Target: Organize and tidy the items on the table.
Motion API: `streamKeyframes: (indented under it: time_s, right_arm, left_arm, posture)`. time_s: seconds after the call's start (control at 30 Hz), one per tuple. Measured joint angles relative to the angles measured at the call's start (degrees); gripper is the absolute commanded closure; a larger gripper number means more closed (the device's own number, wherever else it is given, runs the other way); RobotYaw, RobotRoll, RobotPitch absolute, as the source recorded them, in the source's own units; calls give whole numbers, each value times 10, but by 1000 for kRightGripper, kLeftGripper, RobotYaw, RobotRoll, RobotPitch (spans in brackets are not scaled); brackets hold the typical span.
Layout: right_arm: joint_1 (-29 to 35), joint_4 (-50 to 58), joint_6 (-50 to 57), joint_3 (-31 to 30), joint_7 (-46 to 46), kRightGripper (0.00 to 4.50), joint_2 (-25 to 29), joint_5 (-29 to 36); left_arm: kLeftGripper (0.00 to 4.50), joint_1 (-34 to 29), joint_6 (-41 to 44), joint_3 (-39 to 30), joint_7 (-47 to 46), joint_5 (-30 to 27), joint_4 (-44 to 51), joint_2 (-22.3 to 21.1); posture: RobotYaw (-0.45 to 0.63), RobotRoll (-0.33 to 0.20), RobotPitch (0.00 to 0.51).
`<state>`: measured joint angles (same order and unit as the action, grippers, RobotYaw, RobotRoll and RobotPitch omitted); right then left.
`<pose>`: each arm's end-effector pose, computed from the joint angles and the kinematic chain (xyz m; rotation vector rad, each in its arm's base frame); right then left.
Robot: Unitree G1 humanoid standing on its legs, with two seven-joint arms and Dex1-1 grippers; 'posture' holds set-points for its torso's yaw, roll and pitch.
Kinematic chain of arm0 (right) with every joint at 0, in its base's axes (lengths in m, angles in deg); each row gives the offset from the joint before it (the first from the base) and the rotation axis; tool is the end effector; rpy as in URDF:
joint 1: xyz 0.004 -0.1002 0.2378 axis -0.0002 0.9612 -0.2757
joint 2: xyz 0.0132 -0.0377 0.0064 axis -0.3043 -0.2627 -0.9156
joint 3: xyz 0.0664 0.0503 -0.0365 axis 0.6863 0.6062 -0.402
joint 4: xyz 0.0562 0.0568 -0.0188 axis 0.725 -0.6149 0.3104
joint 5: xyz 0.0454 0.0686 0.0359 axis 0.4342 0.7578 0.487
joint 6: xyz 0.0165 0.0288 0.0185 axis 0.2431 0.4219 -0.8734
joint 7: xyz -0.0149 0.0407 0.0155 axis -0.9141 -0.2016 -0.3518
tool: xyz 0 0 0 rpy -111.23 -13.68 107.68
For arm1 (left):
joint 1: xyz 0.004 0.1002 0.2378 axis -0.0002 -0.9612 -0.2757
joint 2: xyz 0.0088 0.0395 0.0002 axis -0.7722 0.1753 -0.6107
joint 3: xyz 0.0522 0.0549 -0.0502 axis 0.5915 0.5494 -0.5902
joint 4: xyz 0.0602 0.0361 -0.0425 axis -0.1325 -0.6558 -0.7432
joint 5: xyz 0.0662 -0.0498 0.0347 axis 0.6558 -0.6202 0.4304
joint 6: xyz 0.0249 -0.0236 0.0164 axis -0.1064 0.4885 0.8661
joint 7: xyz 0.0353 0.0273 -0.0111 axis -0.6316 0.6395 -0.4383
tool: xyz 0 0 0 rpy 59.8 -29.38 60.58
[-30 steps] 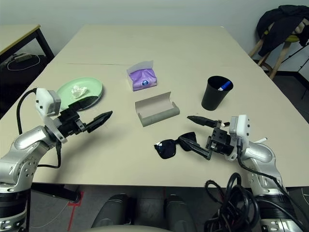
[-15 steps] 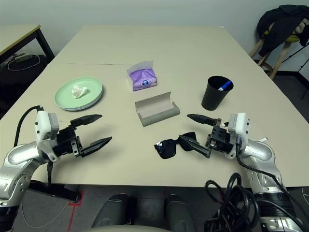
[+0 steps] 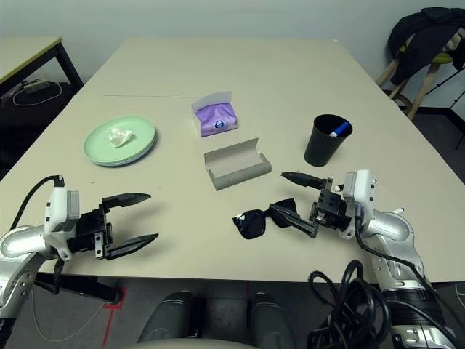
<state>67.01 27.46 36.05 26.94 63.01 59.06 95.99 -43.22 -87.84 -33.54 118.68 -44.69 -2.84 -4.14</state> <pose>0.2057 -0.2652 0.1035 -0.1970 -0.1449 1.0738 0.1812 0.2701 0.1297 0.3197 0.0522 -1.1857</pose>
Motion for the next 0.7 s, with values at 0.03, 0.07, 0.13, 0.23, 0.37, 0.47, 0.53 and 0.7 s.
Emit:
streamKeyframes:
  time_s: [0.03, 0.07, 0.13, 0.23, 0.37, 0.47, 0.53, 0.7]
  right_arm:
    - [0, 1, 2, 0, -1, 0, 1, 0]
    - [-1, 2, 5, 0, -2, 0, 2, 1]
    - [-1, 4, 10, 1, -2, 0, 9, 2]
    - [-2, 9, 16, 7, -2, 0, 18, 8]
    - [-4, 9, 19, 7, 0, 0, 22, 15]
    - [-7, 9, 22, 8, 0, 0, 26, 18]
    - [-13, 10, 30, 8, 0, 0, 32, 20]
    - [-31, 10, 50, 8, -3, 0, 55, 19]
  left_arm:
    - [38, 8, -4, 2, 4, 1, -8, 0]
    - [38, 14, -7, 4, 6, 3, -14, -1]
    - [38, 27, -15, 8, 15, 5, -29, -2]
    - [38, 44, -25, 11, 24, 9, -53, -3]
    - [38, 59, -37, 15, 32, 10, -73, -2]
    - [38, 71, -37, 15, 32, 7, -79, 5]
    - [38, 76, -40, 15, 33, 7, -79, 5]
    - [38, 74, -48, 17, 51, 7, -79, 4]
  posture:
    - [45, 0, 44]
    - [42, 0, 43]
    - [38, 0, 42]
    - [34, 0, 41]
    - [32, 0, 42]
    - [32, 0, 42]
    - [30, 0, 45]
    - [33, 0, 51]
